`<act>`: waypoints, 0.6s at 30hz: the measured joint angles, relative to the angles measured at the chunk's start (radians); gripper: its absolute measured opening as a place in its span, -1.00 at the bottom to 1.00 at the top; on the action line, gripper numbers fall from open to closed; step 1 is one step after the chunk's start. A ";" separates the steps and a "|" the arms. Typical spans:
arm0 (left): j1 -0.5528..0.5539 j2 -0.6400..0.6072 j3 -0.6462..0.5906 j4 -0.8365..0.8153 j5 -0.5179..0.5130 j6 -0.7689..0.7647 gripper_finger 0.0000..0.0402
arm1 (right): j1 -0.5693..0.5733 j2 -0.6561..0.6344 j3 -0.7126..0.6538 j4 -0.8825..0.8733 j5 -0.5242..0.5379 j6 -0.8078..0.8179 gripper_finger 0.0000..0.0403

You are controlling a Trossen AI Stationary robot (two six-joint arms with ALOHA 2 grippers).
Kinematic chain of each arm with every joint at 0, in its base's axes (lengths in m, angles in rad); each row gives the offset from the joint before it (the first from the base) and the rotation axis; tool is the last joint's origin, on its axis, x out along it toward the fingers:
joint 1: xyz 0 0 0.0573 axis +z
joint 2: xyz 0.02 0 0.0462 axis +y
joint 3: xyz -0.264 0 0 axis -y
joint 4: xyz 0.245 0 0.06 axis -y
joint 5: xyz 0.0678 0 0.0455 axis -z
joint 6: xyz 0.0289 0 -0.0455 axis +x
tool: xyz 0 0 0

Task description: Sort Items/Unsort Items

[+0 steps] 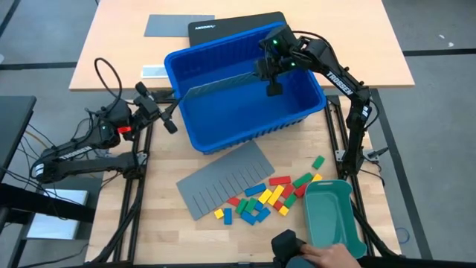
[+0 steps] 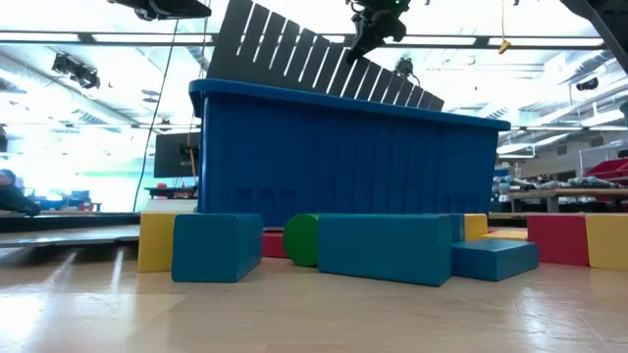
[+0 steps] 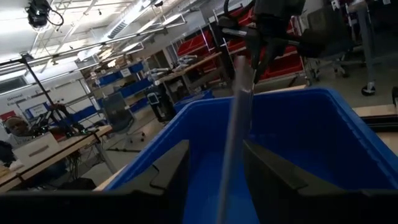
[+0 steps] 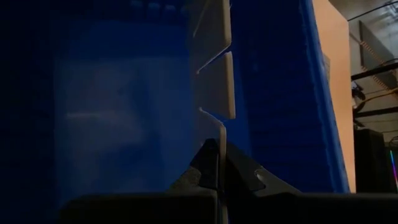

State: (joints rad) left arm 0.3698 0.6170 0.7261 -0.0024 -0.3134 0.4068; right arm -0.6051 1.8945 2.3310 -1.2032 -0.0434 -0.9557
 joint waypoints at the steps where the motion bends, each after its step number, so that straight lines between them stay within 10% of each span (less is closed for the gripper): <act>1: 0.000 0.000 0.000 -0.003 0.000 0.000 -0.24 | -0.001 0.004 0.000 0.000 -0.002 0.000 -1.00; 18: 0.000 0.000 0.000 -0.021 0.000 -0.026 -0.24 | -0.020 0.041 -0.001 0.004 0.010 -0.017 -1.00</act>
State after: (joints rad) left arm 0.3698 0.6170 0.7261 -0.0231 -0.3134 0.3809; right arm -0.6250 1.9350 2.3302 -1.1992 -0.0330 -0.9725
